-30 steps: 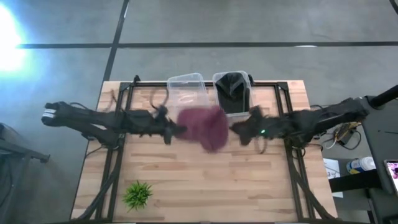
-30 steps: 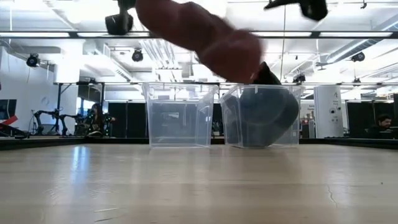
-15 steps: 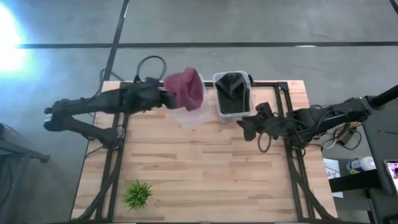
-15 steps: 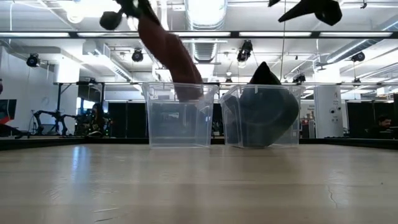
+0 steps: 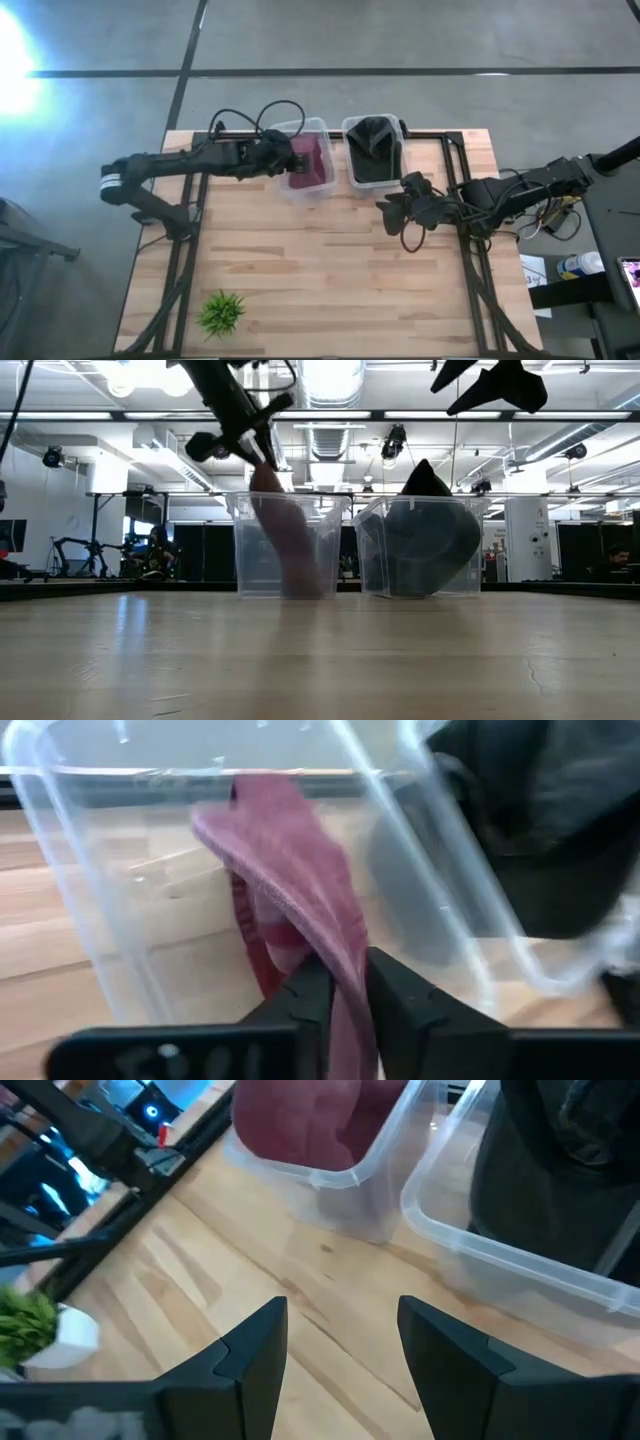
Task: Pick & Place hat
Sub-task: Put the red cap into the left transparent bin, then return to Home Position
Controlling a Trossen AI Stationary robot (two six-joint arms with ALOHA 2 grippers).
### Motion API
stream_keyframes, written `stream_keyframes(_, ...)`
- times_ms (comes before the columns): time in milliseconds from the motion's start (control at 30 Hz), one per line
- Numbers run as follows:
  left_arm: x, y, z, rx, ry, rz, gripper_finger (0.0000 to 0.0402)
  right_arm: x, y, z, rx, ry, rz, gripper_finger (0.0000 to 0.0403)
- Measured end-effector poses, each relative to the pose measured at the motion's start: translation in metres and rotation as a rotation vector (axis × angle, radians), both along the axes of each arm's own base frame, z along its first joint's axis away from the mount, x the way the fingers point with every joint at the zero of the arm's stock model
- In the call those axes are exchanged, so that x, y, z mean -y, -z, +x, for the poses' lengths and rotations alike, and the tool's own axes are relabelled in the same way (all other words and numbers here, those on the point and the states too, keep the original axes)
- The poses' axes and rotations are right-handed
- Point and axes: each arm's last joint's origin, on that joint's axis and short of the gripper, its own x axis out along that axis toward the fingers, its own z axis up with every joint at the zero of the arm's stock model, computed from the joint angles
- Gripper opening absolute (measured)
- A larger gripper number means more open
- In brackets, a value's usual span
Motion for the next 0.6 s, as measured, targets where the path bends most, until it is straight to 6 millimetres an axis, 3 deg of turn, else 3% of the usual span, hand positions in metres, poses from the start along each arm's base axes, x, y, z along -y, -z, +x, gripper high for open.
stream_keyframes(167, -0.003, 0.011, 0.004, -0.057, 0.003, -0.032, 0.0109, 0.001, 0.005, -0.004, -0.023, -0.009, -0.015, 0.0187)
stream_keyframes(267, 0.0, 0.005, 0.0, -0.03, 0.033, -0.047, 0.0139, 0.002, 0.007, -0.007, -0.025, -0.02, -0.008, 0.0187)
stream_keyframes(467, 0.014, -0.042, -0.035, 0.109, 0.196, 0.007, 0.0167, 0.005, -0.003, -0.02, 0.0, -0.078, -0.059, 0.0187)
stream_keyframes(600, 0.03, -0.074, -0.071, 0.197, 0.304, 0.135, 0.0169, 0.006, -0.021, -0.031, 0.019, -0.283, -0.16, 0.0187)
